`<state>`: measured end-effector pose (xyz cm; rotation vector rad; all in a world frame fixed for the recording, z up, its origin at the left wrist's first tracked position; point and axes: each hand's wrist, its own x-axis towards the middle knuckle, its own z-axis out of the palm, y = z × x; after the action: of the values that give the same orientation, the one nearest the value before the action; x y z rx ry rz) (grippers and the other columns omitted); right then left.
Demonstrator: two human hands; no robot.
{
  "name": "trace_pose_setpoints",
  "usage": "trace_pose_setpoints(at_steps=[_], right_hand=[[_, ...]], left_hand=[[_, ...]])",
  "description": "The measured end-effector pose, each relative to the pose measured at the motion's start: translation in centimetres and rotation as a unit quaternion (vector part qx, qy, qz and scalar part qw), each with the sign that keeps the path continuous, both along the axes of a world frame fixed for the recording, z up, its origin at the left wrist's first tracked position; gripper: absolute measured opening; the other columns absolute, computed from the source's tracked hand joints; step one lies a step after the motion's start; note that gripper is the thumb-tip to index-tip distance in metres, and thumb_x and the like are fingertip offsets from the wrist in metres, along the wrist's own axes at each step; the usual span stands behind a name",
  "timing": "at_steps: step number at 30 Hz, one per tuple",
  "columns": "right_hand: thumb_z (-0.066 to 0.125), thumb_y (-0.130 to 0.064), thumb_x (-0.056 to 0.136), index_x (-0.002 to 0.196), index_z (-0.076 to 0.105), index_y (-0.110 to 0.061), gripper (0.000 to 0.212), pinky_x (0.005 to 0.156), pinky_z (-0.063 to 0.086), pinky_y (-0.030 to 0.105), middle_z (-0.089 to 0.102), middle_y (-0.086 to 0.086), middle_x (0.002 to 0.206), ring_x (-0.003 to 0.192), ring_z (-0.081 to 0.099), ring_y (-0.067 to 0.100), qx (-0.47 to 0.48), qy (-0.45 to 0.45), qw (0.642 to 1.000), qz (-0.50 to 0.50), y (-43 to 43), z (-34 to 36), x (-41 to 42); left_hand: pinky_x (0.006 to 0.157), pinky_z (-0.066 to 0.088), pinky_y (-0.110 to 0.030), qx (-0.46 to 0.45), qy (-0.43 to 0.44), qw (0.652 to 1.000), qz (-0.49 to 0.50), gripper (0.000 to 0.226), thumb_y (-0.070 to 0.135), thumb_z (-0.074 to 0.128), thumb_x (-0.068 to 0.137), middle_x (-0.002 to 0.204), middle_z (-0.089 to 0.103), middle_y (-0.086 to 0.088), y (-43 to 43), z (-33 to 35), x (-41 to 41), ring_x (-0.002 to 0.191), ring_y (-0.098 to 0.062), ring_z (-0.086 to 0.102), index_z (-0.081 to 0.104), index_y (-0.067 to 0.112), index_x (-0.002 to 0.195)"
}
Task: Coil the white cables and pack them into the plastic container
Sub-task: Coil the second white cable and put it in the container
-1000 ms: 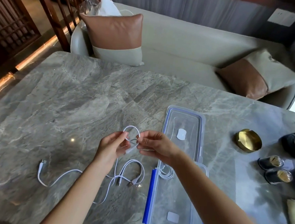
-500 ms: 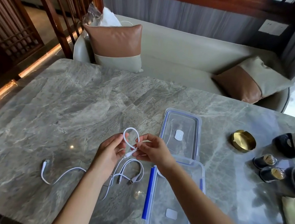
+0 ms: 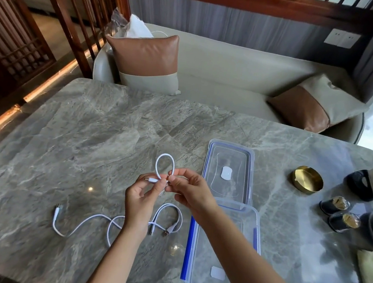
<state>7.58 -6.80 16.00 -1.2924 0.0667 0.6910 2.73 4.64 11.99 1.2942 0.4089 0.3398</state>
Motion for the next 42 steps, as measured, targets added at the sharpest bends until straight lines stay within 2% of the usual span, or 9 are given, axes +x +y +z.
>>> trace_pose_setpoints(at_steps=[4,7,9,16,21,24,26,33,42], right_hand=[[0.057,-0.014,0.092,0.078,0.059,-0.017,0.014,0.048,0.038,0.013,0.066,0.0,0.075,0.054,0.061,0.001,-0.063,-0.048,0.996,-0.043,0.1,0.0,-0.5],[0.039,-0.039,0.098,0.081,0.067,-0.015,0.041,0.051,0.037,0.017,0.07,0.001,0.079,0.058,0.062,0.004,-0.156,-0.03,0.985,0.069,-0.2,-0.4,-1.4],[0.033,-0.048,0.097,0.09,0.069,-0.02,0.046,0.057,0.041,0.019,0.073,-0.004,0.085,0.07,0.065,0.006,-0.119,0.038,0.986,0.109,0.1,-1.1,-2.2],[0.054,-0.022,0.093,0.093,0.068,-0.021,0.014,0.072,0.047,0.018,0.07,-0.006,0.091,0.082,0.063,0.003,0.107,0.117,0.977,-0.142,2.2,-1.7,-3.6],[0.055,-0.014,0.092,0.083,0.069,-0.016,0.016,0.071,0.048,0.022,0.066,-0.002,0.08,0.077,0.058,0.008,0.007,-0.044,0.979,-0.197,1.8,-1.3,-3.5],[0.055,-0.015,0.093,0.102,0.069,-0.017,0.017,0.082,0.05,0.028,0.069,-0.002,0.1,0.09,0.061,0.01,-0.105,-0.19,0.963,-0.158,0.8,-1.3,-3.0],[0.052,-0.015,0.094,0.112,0.067,-0.014,0.022,0.081,0.053,0.027,0.07,-0.001,0.101,0.092,0.064,0.008,-0.092,-0.169,0.975,-0.114,-0.1,-0.9,-2.1],[0.057,-0.009,0.091,0.092,0.066,0.01,0.021,0.062,0.053,0.015,0.066,0.011,0.077,0.067,0.063,0.009,-0.135,-0.164,0.964,0.157,-4.0,0.4,0.5],[0.062,-0.009,0.087,0.079,0.068,-0.003,0.011,0.066,0.057,0.026,0.072,0.002,0.069,0.066,0.067,0.011,-0.064,-0.135,0.989,0.015,-2.6,-1.1,-0.6]], left_hand=[[0.065,0.051,-0.011,-0.033,0.007,0.998,0.047,0.01,0.012,0.068,0.08,0.077,0.075,0.007,0.4,0.6,0.1,0.077,-0.001,0.068,0.07,0.018,0.072],[0.062,0.051,-0.011,-0.048,0.013,0.997,0.066,0.01,0.011,0.066,0.081,0.07,0.074,0.011,0.8,1.2,0.3,0.067,0.002,0.065,0.068,0.017,0.074],[0.061,0.05,-0.011,-0.044,0.014,0.997,0.054,0.009,0.012,0.066,0.082,0.066,0.073,0.01,0.6,1.5,0.3,0.062,0.002,0.064,0.068,0.017,0.074],[0.064,0.049,-0.009,-0.012,-0.007,0.995,0.099,0.02,0.006,0.066,0.082,0.067,0.073,0.009,0.1,1.7,0.3,0.067,0.0,0.067,0.069,0.02,0.069],[0.064,0.055,-0.018,0.043,0.008,0.998,0.053,0.022,0.004,0.066,0.081,0.063,0.07,0.01,0.2,1.1,-0.1,0.059,-0.004,0.063,0.069,0.021,0.067],[0.066,0.056,-0.022,0.077,0.029,0.997,-0.015,0.019,0.006,0.068,0.081,0.063,0.07,0.008,0.5,1.3,-0.3,0.06,-0.006,0.063,0.071,0.021,0.069],[0.065,0.055,-0.022,0.092,0.05,0.99,-0.091,0.015,0.007,0.068,0.08,0.063,0.07,0.005,1.0,1.6,-0.6,0.06,-0.007,0.063,0.071,0.017,0.069],[0.059,0.052,-0.016,0.095,0.127,0.953,-0.257,0.013,0.004,0.067,0.081,0.062,0.066,0.002,3.1,2.6,-1.0,0.057,-0.007,0.061,0.068,0.012,0.072],[0.071,0.056,-0.02,-0.114,0.068,0.988,-0.076,0.023,0.024,0.058,0.084,0.076,0.074,0.001,-0.3,2.5,-1.2,0.076,-0.012,0.071,0.066,0.011,0.067]])
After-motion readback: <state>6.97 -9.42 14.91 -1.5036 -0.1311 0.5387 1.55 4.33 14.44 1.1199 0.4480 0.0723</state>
